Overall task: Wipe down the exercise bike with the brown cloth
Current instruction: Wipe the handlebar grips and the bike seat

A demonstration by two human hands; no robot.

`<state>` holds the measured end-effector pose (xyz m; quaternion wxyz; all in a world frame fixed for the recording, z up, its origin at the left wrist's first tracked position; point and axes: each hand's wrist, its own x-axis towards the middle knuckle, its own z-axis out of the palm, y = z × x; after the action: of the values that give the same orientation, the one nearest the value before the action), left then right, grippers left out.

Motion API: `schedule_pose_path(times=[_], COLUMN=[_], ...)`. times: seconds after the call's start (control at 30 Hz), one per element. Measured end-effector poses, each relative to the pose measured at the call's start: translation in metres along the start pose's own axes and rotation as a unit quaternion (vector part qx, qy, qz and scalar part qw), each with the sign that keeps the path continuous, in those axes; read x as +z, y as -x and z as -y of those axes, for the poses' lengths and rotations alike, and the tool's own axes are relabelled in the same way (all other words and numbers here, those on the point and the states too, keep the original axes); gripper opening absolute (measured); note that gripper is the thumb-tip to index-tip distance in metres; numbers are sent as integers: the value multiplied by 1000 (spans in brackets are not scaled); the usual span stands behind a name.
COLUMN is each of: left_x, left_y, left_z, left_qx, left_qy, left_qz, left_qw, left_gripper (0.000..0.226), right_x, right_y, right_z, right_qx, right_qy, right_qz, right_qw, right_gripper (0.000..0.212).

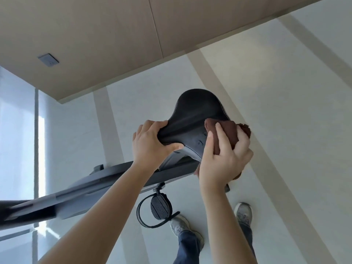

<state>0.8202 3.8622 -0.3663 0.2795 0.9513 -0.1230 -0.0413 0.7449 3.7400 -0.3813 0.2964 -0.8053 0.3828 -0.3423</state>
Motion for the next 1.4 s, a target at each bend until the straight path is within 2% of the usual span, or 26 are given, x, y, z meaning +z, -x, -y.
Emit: schedule_pose_path(times=[0.1, 0.23, 0.37, 0.47, 0.57, 0.73, 0.83, 0.93, 1.07, 1.13, 1.2, 1.3, 1.4], left_x=[-1, -1, -3, -11, -19, -20, -26, -31, -38, -41, -41, -37, -31], left_y=[-1, -5, -4, -8, -12, -7, 0, 10, 26, 36, 49, 64, 80], left_z=[5, 11, 16, 25, 36, 43, 46, 49, 69, 86, 97, 97, 93], left_qx=[18, 23, 48, 72, 77, 89, 77, 78, 57, 18, -33, -79, -92], left_qy=[10, 32, 42, 69, 111, 140, 175, 182, 153, 147, 178, 244, 265], left_qz=[8, 18, 28, 69, 121, 137, 118, 89, 68, 71, 68, 56, 34], left_qw=[1000, 999, 998, 993, 983, 977, 974, 976, 984, 986, 981, 965, 959], left_gripper=[66, 64, 62, 58, 57, 59, 56, 51, 53, 49, 46, 44, 43], right_x=[4, 8, -7, -21, -9, -13, -32, -19, 25, 30, 21, 6, 9], right_y=[-2, -27, -9, -6, -18, -27, -36, -30, -2, -5, -17, -32, -22], right_z=[3, 13, -8, -23, 1, 1, -21, -5, 37, 34, 20, 13, 36], right_qx=[-42, -196, -328, -423, -455, -515, -549, -574, -661, -688, -702, -667, -606], right_qy=[62, 163, 117, 88, 107, 125, 121, 106, 69, 104, 116, 113, 93], right_qz=[-29, 35, 50, 77, 114, 165, 179, 192, 221, 243, 267, 298, 359], right_qw=[997, 966, 936, 899, 876, 832, 807, 789, 714, 676, 650, 673, 704], right_gripper=[15, 15, 15, 16, 16, 18, 17, 16, 20, 31, 29, 20, 19])
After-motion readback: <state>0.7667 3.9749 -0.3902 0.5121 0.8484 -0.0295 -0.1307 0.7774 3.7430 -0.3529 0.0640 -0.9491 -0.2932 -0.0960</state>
